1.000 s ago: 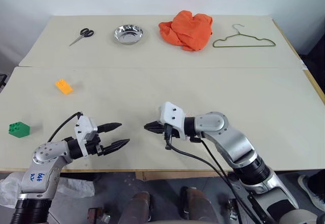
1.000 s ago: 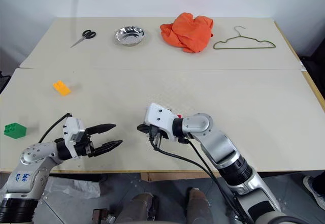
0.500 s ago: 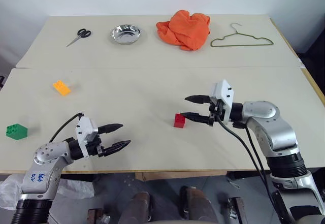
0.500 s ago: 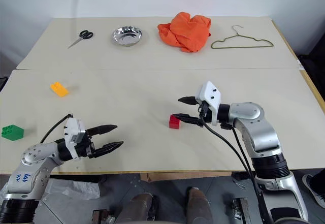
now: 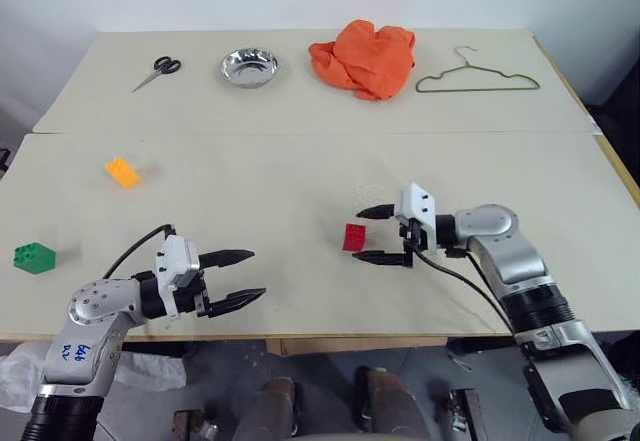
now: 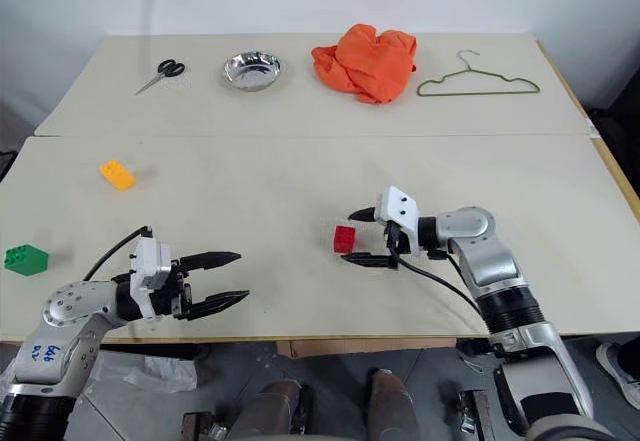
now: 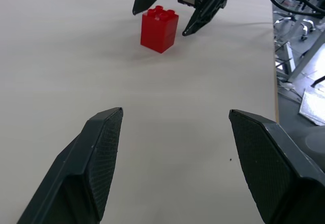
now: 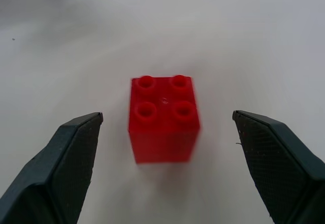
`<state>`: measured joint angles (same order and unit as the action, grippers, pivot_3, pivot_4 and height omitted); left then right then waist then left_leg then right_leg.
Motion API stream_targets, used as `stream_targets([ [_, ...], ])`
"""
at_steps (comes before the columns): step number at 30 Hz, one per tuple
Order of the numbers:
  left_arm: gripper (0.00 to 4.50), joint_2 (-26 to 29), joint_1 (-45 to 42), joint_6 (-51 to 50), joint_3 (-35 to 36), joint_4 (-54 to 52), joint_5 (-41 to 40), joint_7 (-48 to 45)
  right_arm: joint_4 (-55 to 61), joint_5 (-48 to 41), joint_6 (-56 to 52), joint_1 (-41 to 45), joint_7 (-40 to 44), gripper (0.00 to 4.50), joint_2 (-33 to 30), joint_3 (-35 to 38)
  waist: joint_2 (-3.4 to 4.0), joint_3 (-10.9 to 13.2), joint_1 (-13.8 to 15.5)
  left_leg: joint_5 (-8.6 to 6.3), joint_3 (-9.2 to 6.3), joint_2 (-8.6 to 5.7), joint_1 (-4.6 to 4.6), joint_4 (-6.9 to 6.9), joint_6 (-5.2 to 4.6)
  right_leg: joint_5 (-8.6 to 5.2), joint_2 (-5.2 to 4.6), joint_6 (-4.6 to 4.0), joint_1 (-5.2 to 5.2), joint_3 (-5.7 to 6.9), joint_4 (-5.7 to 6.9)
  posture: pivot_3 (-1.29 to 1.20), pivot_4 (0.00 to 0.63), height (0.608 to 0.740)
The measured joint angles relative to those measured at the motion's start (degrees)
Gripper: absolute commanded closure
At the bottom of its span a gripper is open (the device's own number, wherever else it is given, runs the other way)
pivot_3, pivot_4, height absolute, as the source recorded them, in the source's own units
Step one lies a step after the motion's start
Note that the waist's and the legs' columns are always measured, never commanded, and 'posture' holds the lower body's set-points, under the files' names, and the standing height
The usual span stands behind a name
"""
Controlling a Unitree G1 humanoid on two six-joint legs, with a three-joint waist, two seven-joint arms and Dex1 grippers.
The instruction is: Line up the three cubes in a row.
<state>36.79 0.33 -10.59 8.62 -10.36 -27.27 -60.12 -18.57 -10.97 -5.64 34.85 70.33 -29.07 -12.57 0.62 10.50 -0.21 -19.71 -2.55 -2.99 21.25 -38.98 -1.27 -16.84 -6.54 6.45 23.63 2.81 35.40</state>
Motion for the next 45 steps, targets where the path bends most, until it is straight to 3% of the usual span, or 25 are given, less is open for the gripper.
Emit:
stream_targets([
  [3, 0.96, -0.3, 0.1, -0.1, 0.0, 0.0, 0.0, 0.9, -2.0, 0.8, 0.8, 0.5, -0.3, 0.81, 1.0, -0.6, 0.0, 0.0, 0.1, 0.0, -0.01, -0.01, 0.0, -0.02, 0.0, 0.0, 0.0, 0.0, 0.0, 0.0, 0.0, 0.0, 0.15, 0.74],
  [10, 0.96, -0.2, 0.2, -0.1, 0.4, 0.0, 0.0, 1.7, -2.5, 0.6, 2.3, 0.7, 2.4, 3.03, 0.9, -0.5, 0.0, 0.0, 0.0, 0.0, 0.0, 0.0, 0.0, -0.02, 0.0, 0.0, 0.01, 0.0, 0.0, 0.0, 0.01, 0.0, 0.15, 0.74],
  [18, 0.96, -0.2, 0.6, -0.1, 0.5, -0.2, 0.0, 2.0, -13.3, 1.9, 10.3, 8.4, 11.7, 3.0, 0.6, -1.4, 0.0, 0.0, -0.1, 0.0, 0.0, 0.02, -0.01, -0.01, 0.01, 0.0, 0.02, 0.0, 0.0, 0.01, 0.01, 0.0, 0.15, 0.74],
  [23, 0.96, -0.2, 1.8, -0.1, 1.2, -0.6, 0.0, 3.0, -20.5, 3.4, 15.8, 11.0, 13.4, 3.0, 1.9, -2.1, 0.0, 0.0, -0.2, 0.0, 0.0, 0.02, -0.01, 0.0, 0.01, 0.0, 0.02, 0.0, 0.0, 0.01, 0.02, 0.0, 0.15, 0.74],
  [29, 0.96, -0.2, 4.9, 0.0, 3.1, -2.6, -0.1, 4.5, -21.1, 3.8, 18.5, 10.7, 13.4, 3.0, 2.1, -1.8, 0.0, 0.0, -0.2, 0.0, 0.0, 0.02, -0.02, -0.01, 0.02, 0.0, 0.01, 0.0, -0.01, 0.01, 0.01, 0.0, 0.15, 0.74],
  [30, 0.96, -0.2, 5.2, -0.1, 3.3, -2.6, -0.1, 4.7, -20.8, 3.8, 18.4, 10.4, 13.5, 2.65, 2.1, -1.8, 0.0, 0.0, -0.2, 0.0, -0.01, 0.03, -0.03, -0.01, 0.02, 0.0, 0.01, 0.0, -0.02, 0.01, 0.02, 0.0, 0.15, 0.74],
  [35, 0.0, -0.2, 7.1, -1.7, 5.7, -3.9, -1.6, 6.5, -18.4, 3.9, 17.7, 8.5, 13.3, 1.08, 1.8, -1.6, 0.02, 0.0, -0.2, -0.01, 0.0, 0.02, -0.02, -0.02, 0.02, 0.0, 0.0, 0.0, 0.0, -0.01, 0.01, 0.0, 0.15, 0.74],
  [38, 0.0, -0.5, 7.3, -1.6, 7.9, -4.7, -1.7, 8.5, -15.2, 2.5, 17.8, 8.4, 13.1, 0.1, 1.3, -0.1, 0.02, 0.0, -0.1, -0.01, 0.0, 0.02, -0.02, -0.02, 0.03, 0.0, 0.01, 0.0, -0.01, 0.0, 0.0, 0.0, 0.15, 0.74],
  [45, 0.0, -7.9, 14.1, 3.7, 17.7, -3.0, -1.4, 16.4, -2.4, -9.9, 11.7, 2.2, 15.3, 0.04, -3.3, 8.8, 0.02, 0.0, 0.2, -0.07, -0.02, 0.04, 0.0, 0.02, 0.02, 0.0, 0.01, 0.0, -0.08, 0.04, -0.4, 0.0, 0.15, 0.74],
])
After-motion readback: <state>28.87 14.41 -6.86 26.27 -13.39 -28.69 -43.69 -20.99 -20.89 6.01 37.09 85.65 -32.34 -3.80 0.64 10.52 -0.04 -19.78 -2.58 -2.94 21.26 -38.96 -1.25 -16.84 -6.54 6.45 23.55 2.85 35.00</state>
